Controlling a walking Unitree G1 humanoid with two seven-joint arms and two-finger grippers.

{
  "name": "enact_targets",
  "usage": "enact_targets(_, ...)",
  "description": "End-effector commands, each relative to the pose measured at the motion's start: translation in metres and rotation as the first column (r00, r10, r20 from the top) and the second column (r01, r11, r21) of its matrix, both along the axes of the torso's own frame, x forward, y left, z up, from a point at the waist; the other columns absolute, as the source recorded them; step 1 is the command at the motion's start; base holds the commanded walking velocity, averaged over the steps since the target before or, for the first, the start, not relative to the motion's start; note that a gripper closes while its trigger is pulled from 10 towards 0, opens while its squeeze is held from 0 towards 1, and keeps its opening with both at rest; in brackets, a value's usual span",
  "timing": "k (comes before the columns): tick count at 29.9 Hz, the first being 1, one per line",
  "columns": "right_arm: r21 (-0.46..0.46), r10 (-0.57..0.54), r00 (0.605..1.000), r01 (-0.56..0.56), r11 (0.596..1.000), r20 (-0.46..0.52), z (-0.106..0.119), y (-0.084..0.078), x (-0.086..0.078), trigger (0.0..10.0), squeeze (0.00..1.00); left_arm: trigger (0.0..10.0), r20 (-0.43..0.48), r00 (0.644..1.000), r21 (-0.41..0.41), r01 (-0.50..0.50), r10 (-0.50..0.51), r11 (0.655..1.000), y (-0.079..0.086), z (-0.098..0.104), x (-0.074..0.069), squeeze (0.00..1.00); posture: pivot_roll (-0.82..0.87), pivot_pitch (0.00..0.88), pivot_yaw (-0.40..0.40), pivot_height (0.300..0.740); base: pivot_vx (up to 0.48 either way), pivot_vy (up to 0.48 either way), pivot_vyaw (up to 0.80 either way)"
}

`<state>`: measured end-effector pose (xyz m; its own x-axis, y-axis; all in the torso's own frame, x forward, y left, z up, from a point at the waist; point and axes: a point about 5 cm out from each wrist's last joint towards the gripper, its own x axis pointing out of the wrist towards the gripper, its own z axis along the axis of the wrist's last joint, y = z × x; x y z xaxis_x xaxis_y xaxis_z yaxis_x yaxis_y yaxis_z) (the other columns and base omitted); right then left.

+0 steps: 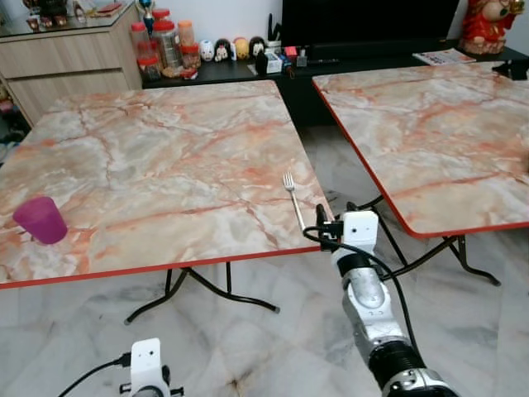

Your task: Setting the table

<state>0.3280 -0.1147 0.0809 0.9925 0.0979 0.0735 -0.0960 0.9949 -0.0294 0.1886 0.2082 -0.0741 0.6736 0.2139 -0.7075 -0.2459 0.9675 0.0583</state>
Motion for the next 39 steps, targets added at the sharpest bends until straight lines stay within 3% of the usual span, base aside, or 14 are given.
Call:
enact_targets(1, 0.004, 0.021, 1.0, -0.021, 1.0, 0.004, 0.0014, 0.0055, 0.0005, 10.0, 0.0, 10.0, -0.019, 1.0, 0.008, -0.01, 0.01, 1.0, 0.0042, -0.0017, -0.0042, 0.0, -0.02, 0.0, 0.026, 0.709, 0.304, 0.0, 0.0)
enact_targets(19, -0.056, 0.085, 0.996, -0.084, 0.995, 0.022, 0.0017, 0.0139, -0.0022, 10.0, 0.0, 10.0, -0.018, 1.0, 0.002, -0.012, 0.012, 1.0, 0.0014, -0.0024, -0.0046, 0.0, -0.02, 0.0, 0.021, 0.709, 0.309, 0.0, 0.03)
enact_targets(33, -0.025, 0.072, 0.997, -0.072, 0.997, 0.011, -0.0009, 0.0132, -0.0041, 10.0, 0.0, 10.0, -0.021, 1.0, 0.0, -0.011, 0.011, 1.0, 0.0004, -0.0033, -0.0064, 0.0, -0.02, 0.0, 0.022, 0.709, 0.305, 0.0, 0.13)
enact_targets(39, -0.022, 0.072, 0.997, -0.072, 0.997, -0.01, -0.0041, 0.013, -0.005, 10.0, 0.0, 10.0, -0.023, 1.0, 0.0, -0.009, 0.009, 1.0, 0.0004, -0.0034, -0.0065, 0.0, -0.02, 0.0, 0.023, 0.709, 0.0, 0.0, 0.0)
